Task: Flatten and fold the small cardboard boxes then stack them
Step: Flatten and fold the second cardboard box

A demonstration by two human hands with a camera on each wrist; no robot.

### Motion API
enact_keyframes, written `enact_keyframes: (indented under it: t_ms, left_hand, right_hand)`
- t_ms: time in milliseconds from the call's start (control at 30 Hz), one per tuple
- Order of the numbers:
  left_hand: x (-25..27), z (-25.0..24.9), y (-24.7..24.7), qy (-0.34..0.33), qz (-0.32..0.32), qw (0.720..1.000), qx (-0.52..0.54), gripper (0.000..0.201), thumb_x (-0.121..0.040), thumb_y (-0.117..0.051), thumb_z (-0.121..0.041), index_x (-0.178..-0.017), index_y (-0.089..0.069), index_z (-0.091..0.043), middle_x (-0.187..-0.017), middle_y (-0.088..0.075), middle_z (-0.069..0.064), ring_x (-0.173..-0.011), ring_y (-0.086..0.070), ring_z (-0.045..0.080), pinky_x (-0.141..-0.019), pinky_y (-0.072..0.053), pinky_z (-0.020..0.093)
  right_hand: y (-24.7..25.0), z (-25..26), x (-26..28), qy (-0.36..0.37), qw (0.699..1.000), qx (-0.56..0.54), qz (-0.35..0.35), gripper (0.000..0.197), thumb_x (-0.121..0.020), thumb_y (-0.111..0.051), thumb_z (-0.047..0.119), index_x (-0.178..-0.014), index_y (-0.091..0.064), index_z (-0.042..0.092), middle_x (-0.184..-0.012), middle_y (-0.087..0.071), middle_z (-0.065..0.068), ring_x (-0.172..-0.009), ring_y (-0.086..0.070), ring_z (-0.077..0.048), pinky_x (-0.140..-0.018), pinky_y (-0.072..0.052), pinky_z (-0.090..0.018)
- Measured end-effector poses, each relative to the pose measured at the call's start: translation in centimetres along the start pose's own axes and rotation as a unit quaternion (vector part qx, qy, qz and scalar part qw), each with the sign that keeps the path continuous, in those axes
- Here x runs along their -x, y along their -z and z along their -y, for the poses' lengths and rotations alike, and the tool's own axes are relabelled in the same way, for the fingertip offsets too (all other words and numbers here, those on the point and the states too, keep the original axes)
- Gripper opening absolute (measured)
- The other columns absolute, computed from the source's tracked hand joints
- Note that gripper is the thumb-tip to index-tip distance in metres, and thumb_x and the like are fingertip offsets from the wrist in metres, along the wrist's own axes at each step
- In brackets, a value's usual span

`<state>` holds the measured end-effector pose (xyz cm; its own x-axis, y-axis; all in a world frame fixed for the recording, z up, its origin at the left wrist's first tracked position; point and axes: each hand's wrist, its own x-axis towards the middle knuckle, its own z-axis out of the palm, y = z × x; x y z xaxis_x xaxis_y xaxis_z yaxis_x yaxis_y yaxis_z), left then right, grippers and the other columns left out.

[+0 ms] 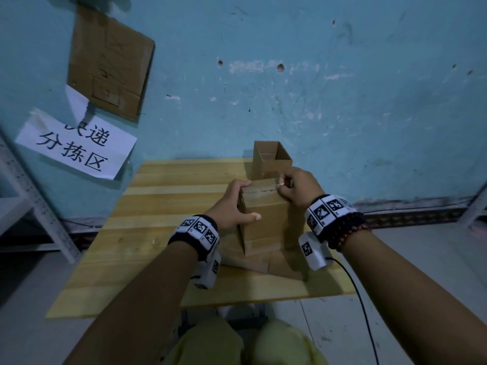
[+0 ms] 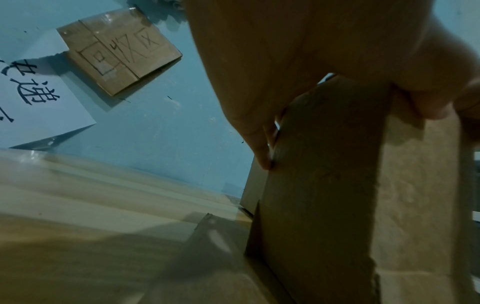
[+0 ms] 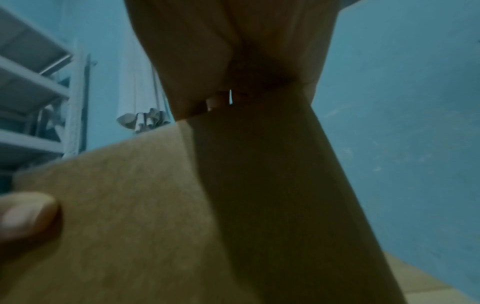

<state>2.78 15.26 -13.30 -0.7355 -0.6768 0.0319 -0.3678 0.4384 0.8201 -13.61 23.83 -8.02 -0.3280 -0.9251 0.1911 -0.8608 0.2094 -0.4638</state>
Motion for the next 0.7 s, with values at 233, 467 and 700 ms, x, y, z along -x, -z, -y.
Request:
enact_keyframes:
  t_ms: [233, 467, 700]
  left_hand:
    - [0.1, 0.0, 0.0, -0.002, -0.001, 1.000, -0.001, 0.082, -0.077, -0.073, -0.021, -0.138, -0.019, -0.024, -0.141, -0.027, 0.005, -0.122, -0.035, 0.015, -0.107, -0.039, 0.041]
    - [0.0, 0.2, -0.1, 0.003, -0.001, 1.000, 0.005, 0.082, -0.077, -0.074, -0.021, -0.137, -0.019, -0.026, -0.141, -0.026, 0.005, -0.129, -0.034, 0.022, -0.110, -0.036, 0.043]
    - [-0.1, 0.1, -0.2, 0.002, -0.005, 1.000, -0.001, 0.082, -0.077, -0.074, -0.022, -0.138, -0.018, -0.025, -0.142, -0.025, 0.005, -0.129, -0.033, 0.021, -0.110, -0.035, 0.043]
  right_hand:
    - [-0.4, 0.6, 0.4, 0.010, 0.998, 0.039, -0.052, 0.013, -0.084, -0.056, 0.010, -0.079, -0.044, 0.013, -0.082, -0.053, -0.012, -0.081, -0.050, -0.026, -0.067, -0.032, -0.027]
    - [-0.5, 0.2, 0.2, 0.007, 0.999, -0.010, -0.038, 0.014, -0.088, -0.053, 0.007, -0.095, -0.065, 0.007, -0.098, -0.066, -0.014, -0.097, -0.058, -0.029, -0.081, -0.041, -0.027]
    - [1.3, -1.0, 0.3, 0.031, 0.999, -0.025, 0.021, 0.026, -0.094, -0.046, 0.004, -0.110, -0.066, 0.004, -0.113, -0.066, -0.011, -0.106, -0.059, -0.024, -0.079, -0.036, -0.016]
